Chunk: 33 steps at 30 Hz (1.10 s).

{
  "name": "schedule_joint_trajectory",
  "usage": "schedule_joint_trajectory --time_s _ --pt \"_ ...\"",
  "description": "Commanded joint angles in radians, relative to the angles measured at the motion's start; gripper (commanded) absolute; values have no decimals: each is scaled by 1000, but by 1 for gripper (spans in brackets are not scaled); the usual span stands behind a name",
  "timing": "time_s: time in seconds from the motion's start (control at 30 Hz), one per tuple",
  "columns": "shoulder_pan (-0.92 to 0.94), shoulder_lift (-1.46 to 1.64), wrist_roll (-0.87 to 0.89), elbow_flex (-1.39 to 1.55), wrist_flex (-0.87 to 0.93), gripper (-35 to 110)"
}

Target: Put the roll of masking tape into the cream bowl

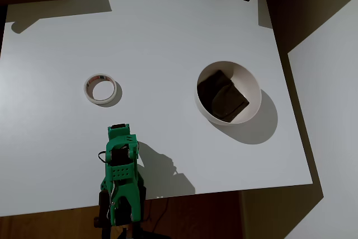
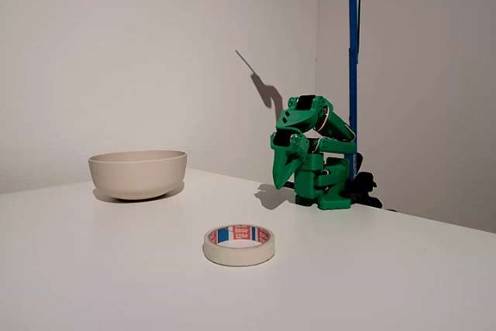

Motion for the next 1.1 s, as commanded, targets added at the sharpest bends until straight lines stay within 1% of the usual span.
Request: schedule_joint_trajectory --time_s 0.0,0.33,0.53,0.63,0.77,0.87,0.93,1.07 --pt "-25 2 14 3 9 -8" --pt "-25 2 14 3 9 -8" --pt "5 2 44 -15 14 -8" --pt "-14 -9 74 -64 5 -8" --pt "-25 -229 80 -169 -87 -8" --pt "-23 -383 87 -293 -103 -8" --pt "-43 -488 89 -383 -106 -8" --pt "-63 -821 94 -643 -41 -8"
